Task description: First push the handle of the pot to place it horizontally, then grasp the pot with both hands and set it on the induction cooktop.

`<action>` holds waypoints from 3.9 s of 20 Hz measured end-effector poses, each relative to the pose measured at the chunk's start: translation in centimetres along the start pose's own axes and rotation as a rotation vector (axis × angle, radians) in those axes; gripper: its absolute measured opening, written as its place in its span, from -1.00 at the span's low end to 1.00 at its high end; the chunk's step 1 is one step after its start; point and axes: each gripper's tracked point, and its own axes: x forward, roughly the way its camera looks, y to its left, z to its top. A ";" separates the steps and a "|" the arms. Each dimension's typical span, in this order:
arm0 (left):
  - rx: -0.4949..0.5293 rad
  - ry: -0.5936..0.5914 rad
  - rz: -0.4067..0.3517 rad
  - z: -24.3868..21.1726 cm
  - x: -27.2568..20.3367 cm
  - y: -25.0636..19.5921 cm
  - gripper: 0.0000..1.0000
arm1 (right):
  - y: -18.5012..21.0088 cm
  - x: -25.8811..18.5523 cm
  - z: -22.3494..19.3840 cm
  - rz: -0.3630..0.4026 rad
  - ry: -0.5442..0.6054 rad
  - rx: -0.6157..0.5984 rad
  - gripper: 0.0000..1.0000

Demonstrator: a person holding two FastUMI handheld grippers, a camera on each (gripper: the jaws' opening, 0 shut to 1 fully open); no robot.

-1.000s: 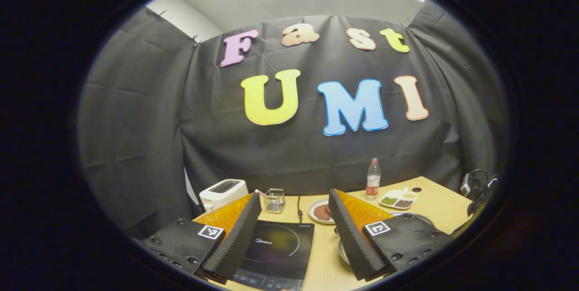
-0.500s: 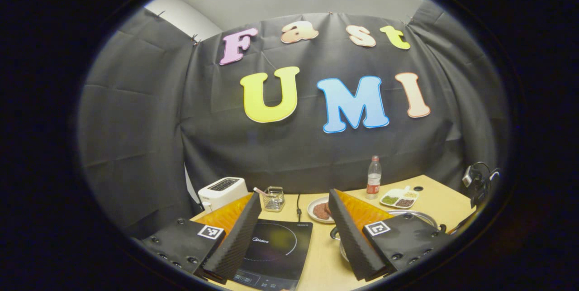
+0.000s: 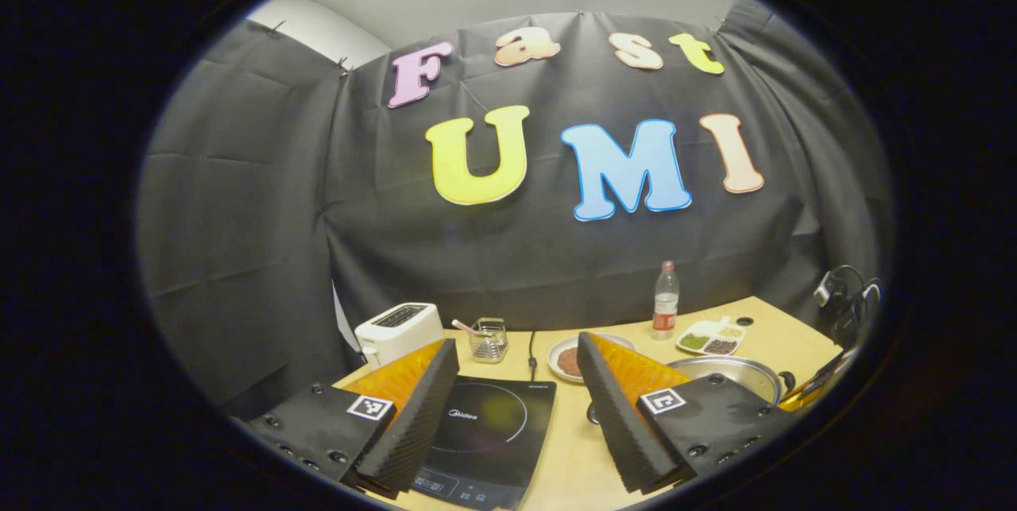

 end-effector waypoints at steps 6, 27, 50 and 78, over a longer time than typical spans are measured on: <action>0.003 0.011 0.001 -0.3 0.2 -0.9 0.94 | -2.4 0.6 1.4 -0.070 -0.049 0.018 -0.88; -0.063 0.114 -0.203 -4.5 4.3 -5.6 0.80 | -3.2 -6.8 8.5 -0.258 -0.456 0.146 0.95; -0.036 0.428 -0.374 -16.5 11.2 -11.7 1.00 | -5.6 -0.4 8.5 -0.299 -0.331 0.257 0.94; -0.013 0.594 -0.410 -22.3 12.5 -14.0 0.32 | -6.3 3.4 7.0 -0.298 -0.204 0.327 0.02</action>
